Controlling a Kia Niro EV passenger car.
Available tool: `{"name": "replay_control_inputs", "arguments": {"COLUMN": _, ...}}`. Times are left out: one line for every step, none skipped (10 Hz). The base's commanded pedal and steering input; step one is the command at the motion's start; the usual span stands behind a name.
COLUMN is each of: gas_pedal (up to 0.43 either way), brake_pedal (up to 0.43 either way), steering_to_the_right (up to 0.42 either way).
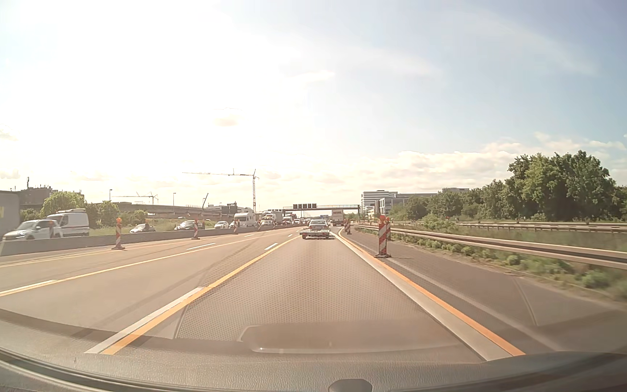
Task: Follow the waypoints while adhering to traffic rules and regulations
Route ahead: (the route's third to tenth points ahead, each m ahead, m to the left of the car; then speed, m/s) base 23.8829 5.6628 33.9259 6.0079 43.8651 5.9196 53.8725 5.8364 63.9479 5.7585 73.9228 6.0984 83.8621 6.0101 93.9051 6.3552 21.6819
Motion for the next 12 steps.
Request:
{"name": "replay_control_inputs", "arguments": {"gas_pedal": 0.059, "brake_pedal": 0.000, "steering_to_the_right": -0.001}}
{"name": "replay_control_inputs", "arguments": {"gas_pedal": 0.047, "brake_pedal": 0.000, "steering_to_the_right": 0.000}}
{"name": "replay_control_inputs", "arguments": {"gas_pedal": 0.047, "brake_pedal": 0.000, "steering_to_the_right": 0.000}}
{"name": "replay_control_inputs", "arguments": {"gas_pedal": 0.047, "brake_pedal": 0.000, "steering_to_the_right": 0.000}}
{"name": "replay_control_inputs", "arguments": {"gas_pedal": 0.047, "brake_pedal": 0.000, "steering_to_the_right": 0.000}}
{"name": "replay_control_inputs", "arguments": {"gas_pedal": 0.047, "brake_pedal": 0.000, "steering_to_the_right": 0.001}}
{"name": "replay_control_inputs", "arguments": {"gas_pedal": 0.047, "brake_pedal": 0.000, "steering_to_the_right": 0.003}}
{"name": "replay_control_inputs", "arguments": {"gas_pedal": 0.047, "brake_pedal": 0.000, "steering_to_the_right": 0.004}}
{"name": "replay_control_inputs", "arguments": {"gas_pedal": 0.047, "brake_pedal": 0.000, "steering_to_the_right": 0.005}}
{"name": "replay_control_inputs", "arguments": {"gas_pedal": 0.047, "brake_pedal": 0.000, "steering_to_the_right": 0.007}}
{"name": "replay_control_inputs", "arguments": {"gas_pedal": 0.047, "brake_pedal": 0.000, "steering_to_the_right": 0.008}}
{"name": "replay_control_inputs", "arguments": {"gas_pedal": 0.047, "brake_pedal": 0.000, "steering_to_the_right": 0.009}}
